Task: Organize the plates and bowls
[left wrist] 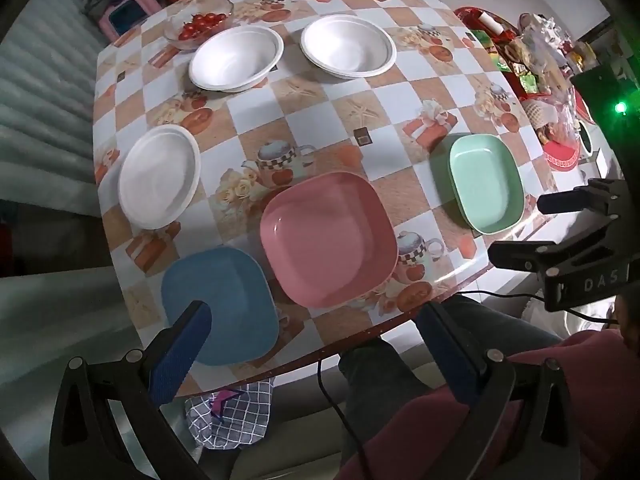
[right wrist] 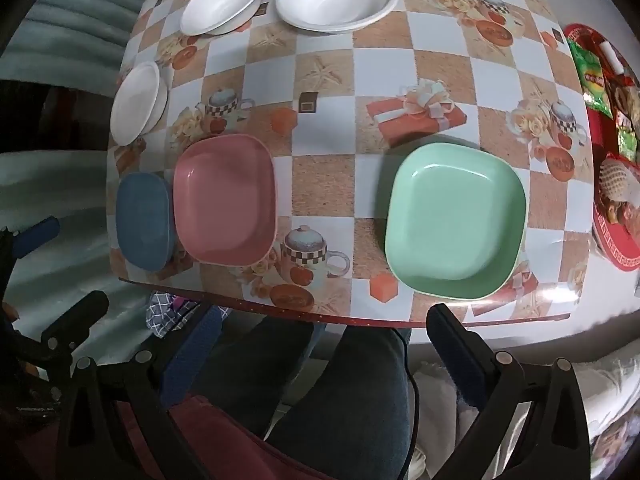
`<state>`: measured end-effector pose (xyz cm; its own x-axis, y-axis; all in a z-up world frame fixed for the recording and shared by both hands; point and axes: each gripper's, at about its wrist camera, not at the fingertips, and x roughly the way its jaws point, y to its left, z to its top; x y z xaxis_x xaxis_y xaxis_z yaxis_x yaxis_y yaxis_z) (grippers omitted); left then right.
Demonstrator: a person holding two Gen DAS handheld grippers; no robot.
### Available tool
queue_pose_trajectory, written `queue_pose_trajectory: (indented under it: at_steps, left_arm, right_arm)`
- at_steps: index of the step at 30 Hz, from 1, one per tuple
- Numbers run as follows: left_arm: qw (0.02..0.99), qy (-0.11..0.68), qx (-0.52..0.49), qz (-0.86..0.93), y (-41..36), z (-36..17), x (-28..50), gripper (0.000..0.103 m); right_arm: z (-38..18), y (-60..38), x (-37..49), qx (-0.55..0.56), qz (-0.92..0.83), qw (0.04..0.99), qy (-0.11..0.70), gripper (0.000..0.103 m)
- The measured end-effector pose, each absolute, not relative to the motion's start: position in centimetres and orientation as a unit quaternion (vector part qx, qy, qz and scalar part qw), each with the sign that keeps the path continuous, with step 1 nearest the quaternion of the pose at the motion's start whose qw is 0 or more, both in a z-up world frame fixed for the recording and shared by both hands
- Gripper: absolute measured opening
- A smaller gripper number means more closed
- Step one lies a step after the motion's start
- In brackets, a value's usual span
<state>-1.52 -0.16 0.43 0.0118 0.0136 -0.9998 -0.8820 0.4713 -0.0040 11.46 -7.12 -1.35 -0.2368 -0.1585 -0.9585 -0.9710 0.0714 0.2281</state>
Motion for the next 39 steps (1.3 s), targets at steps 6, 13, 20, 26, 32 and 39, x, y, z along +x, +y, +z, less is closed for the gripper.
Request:
queue_pose_trajectory:
  at_steps: [6,13,20,26,32,39]
  left_arm:
    - [0.615,0.588,-0.371,0.371,0.4,0.2,-2.6,0.103]
    - [0.614,0.582,-0.374,0.380,0.3,0.0,-3.4,0.103]
    - [0.614,0.573,-0.376,0.391,0.5,0.0,-4.4,0.103]
    - [0.607,0.575,-0.382,0.393,0.6,-0.2,-4.8,0.103]
    - [0.606,0.576,-0.374,0.401,0.7,0.0,-4.9,0.103]
    - [0.607,0.570,-0.389,0.394,0.9,-0.3,-5.1,0.103]
  right_arm:
    - [-1.3,-7.1,10.4,-0.482,0.502,0.400,0.596,0.103]
    - [-1.5,-7.1,9.5,-0.500,0.492,0.393,0.595,0.103]
    - [-1.5,-7.1,9.0,-0.505,0.494,0.400,0.584,0.103]
    - [-1.5,-7.4,8.6,-0.506,0.497,0.402,0.579,0.103]
    - [-1.5,-7.3,8.6,-0.504,0.502,0.405,0.575,0.103]
    - [-1.7,-7.4,8.8,-0.514,0.487,0.419,0.569,0.103]
